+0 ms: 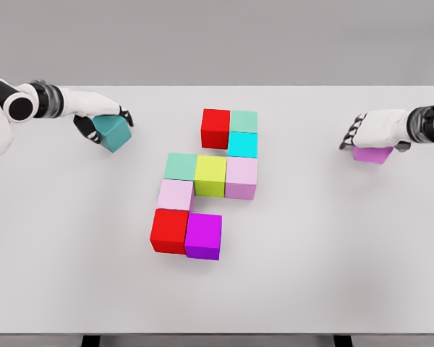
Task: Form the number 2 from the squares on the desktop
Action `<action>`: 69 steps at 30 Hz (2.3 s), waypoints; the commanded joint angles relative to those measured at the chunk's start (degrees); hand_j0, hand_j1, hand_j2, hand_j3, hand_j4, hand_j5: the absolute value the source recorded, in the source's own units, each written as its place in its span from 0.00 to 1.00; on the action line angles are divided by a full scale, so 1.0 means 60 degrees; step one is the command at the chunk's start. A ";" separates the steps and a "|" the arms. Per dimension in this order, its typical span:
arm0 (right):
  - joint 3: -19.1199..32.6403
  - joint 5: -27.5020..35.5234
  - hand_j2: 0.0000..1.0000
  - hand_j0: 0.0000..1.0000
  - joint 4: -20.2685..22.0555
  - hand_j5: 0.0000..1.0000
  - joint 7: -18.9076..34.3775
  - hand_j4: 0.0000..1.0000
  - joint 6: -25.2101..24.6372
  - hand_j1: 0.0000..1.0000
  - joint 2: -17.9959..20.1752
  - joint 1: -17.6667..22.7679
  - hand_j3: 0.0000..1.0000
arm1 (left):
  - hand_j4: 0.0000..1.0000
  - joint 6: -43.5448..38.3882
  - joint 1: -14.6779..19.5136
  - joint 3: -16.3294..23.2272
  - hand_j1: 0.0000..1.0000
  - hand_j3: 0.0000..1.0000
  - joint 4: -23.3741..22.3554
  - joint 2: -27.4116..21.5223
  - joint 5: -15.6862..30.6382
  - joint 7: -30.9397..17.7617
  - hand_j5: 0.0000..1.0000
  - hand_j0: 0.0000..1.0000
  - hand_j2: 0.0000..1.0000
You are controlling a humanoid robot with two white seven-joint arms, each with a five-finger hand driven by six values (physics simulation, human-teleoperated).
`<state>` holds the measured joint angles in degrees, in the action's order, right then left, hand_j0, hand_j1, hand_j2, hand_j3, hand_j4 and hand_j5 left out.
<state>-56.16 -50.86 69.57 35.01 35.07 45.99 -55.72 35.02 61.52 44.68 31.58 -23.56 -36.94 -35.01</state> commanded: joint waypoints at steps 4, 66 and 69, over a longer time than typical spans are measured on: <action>-0.0073 -0.0019 0.98 0.98 -0.0389 0.98 -0.0001 0.98 -0.0011 0.98 -0.0151 -0.0073 0.98 | 0.55 -0.0003 0.0000 0.0010 0.55 0.55 -0.0064 0.0001 0.0005 0.0002 0.55 0.55 0.55; -0.0556 0.5298 0.48 0.48 0.5192 0.48 -0.0001 0.48 -0.0011 0.48 0.0860 0.0981 0.48 | 0.40 -0.9938 -0.1480 0.0860 0.40 0.40 0.6455 -0.0263 0.2803 0.0002 0.40 0.40 0.40; -0.0835 0.5430 0.48 0.48 0.5192 0.48 -0.0001 0.48 -0.0011 0.48 0.0684 0.0732 0.48 | 0.40 -1.0201 -0.1465 0.0977 0.40 0.40 0.6426 -0.0160 0.2818 0.0002 0.40 0.40 0.40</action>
<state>-60.04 -19.04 100.71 35.05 35.17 50.84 -51.59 -24.87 52.73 49.94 69.92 -24.67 -20.49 -35.21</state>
